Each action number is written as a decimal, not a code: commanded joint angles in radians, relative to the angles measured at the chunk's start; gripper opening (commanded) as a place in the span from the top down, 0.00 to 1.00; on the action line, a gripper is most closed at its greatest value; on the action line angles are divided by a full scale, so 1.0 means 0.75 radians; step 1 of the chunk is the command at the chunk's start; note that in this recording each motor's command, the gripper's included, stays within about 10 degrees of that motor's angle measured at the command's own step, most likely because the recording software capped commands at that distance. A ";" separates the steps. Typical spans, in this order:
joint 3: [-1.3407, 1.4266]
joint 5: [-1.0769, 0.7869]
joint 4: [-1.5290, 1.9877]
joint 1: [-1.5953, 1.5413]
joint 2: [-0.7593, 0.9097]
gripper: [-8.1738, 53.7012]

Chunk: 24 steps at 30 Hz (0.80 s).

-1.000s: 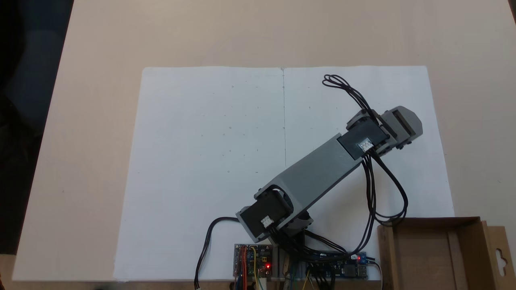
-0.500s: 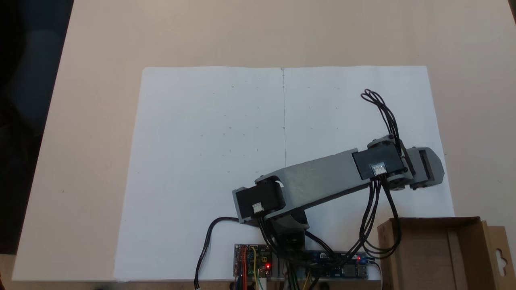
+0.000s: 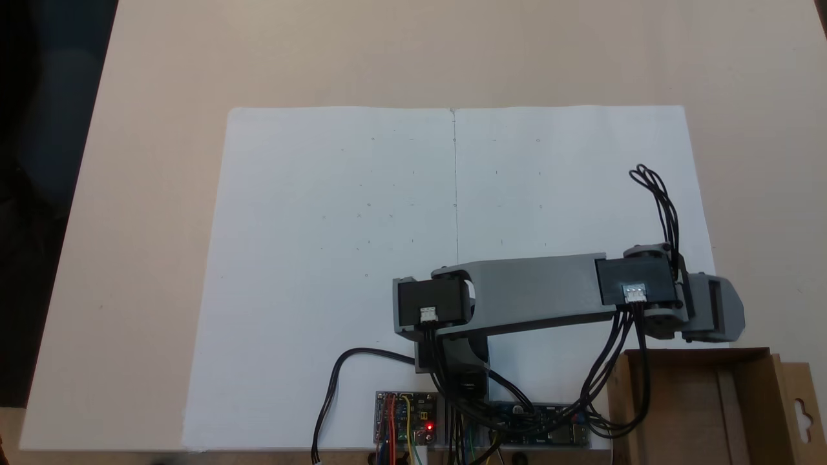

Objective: Grasp a green dice and put it in the bin.

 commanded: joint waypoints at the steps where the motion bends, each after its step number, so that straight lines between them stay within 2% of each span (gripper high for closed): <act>1: -0.082 -0.094 -0.008 0.051 0.004 0.66; 9: -0.125 -0.174 -0.057 0.198 -0.125 0.66; 14: -0.162 -0.315 -0.102 0.348 -0.284 0.66; 20: -0.166 -0.344 -0.188 0.399 -0.399 0.66; 21: -0.166 -0.344 -0.182 0.399 -0.415 0.50; 22: -0.166 -0.344 -0.180 0.399 -0.425 0.42; 24: -0.166 -0.344 -0.180 0.399 -0.427 0.36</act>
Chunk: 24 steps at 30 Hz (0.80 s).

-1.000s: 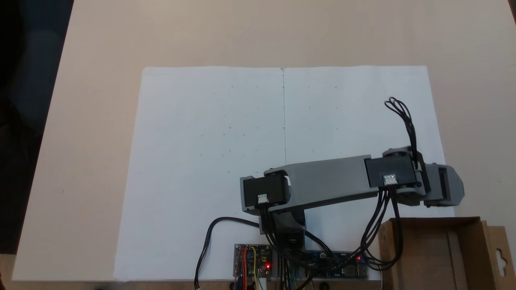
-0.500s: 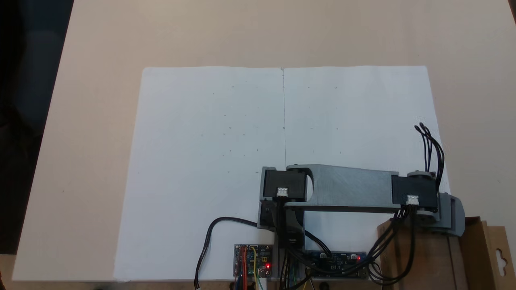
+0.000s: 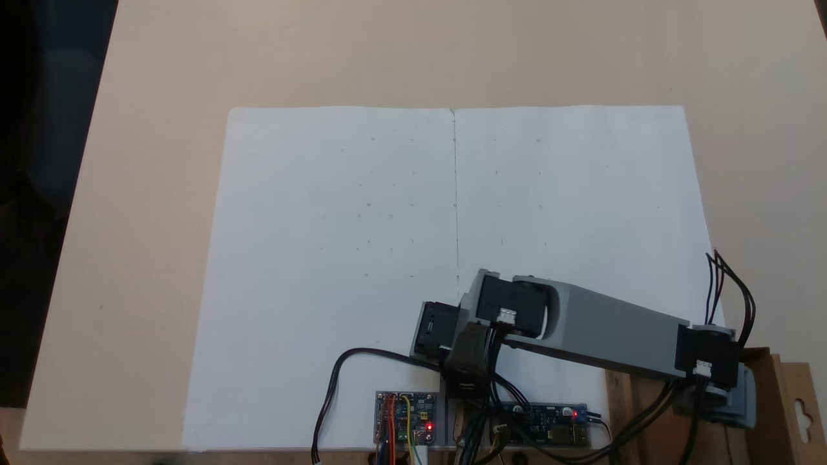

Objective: Grasp a green dice and put it in the bin.

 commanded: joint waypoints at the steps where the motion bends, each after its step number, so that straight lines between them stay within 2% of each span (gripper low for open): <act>1: -0.067 -0.115 -0.065 0.020 0.035 0.34; 13: -0.070 -0.094 -0.067 -0.137 0.098 0.31; 20: -0.235 0.239 -0.067 -0.454 0.215 0.31; 24: -0.288 0.329 -0.070 -0.667 0.297 0.30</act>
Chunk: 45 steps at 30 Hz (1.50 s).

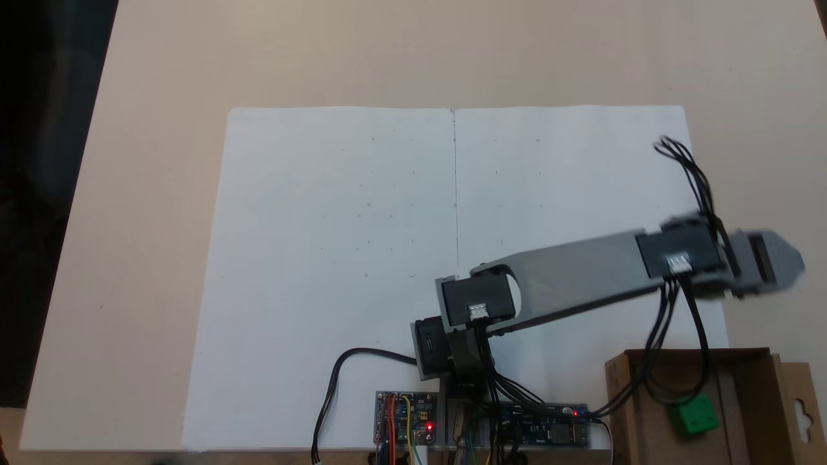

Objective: Grasp a green dice and put it in the bin.

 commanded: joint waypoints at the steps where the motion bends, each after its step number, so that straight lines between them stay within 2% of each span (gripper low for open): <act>1: -0.067 0.133 -0.070 -0.110 0.090 0.27; 6: -0.067 0.133 -0.080 -0.491 0.129 0.19; 10: -0.067 0.133 -0.112 -0.706 0.129 0.16; 26: 0.115 0.133 -0.137 -1.462 0.168 0.15; 36: 0.738 0.129 -0.560 -1.653 0.380 0.15; 45: 1.454 0.119 -0.967 -1.673 0.554 0.15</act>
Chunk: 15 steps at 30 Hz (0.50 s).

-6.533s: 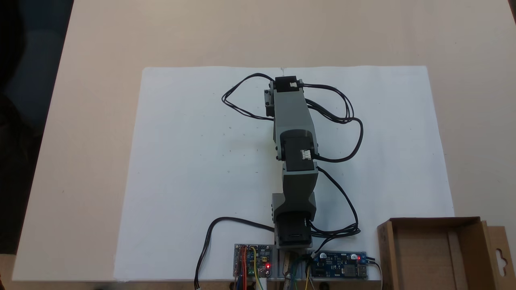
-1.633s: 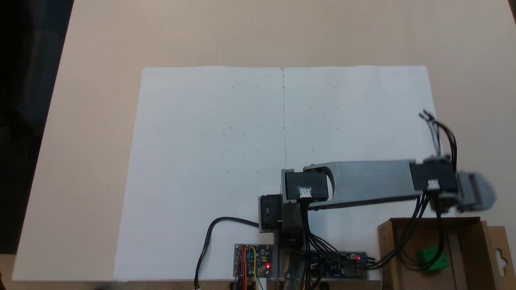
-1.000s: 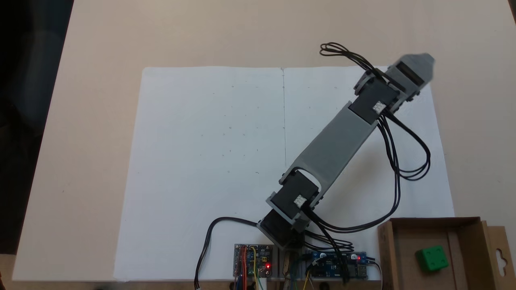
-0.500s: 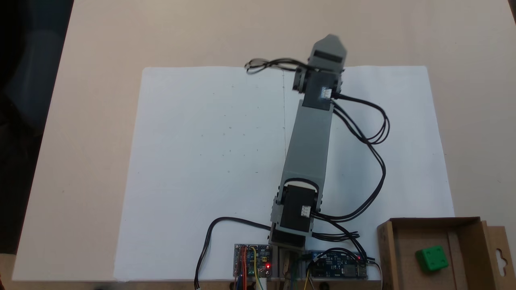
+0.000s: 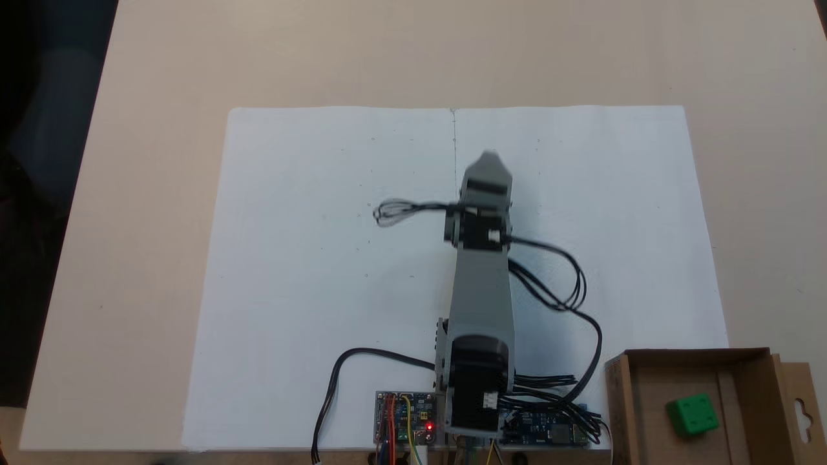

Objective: Grasp a green dice and put it in the bin.

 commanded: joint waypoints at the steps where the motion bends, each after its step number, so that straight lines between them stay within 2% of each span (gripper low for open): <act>1: 0.065 0.076 -0.220 0.000 0.072 0.15; 8: 0.456 0.002 -0.535 -0.029 0.162 0.15; 15: 0.605 0.004 -0.942 -0.025 0.231 0.15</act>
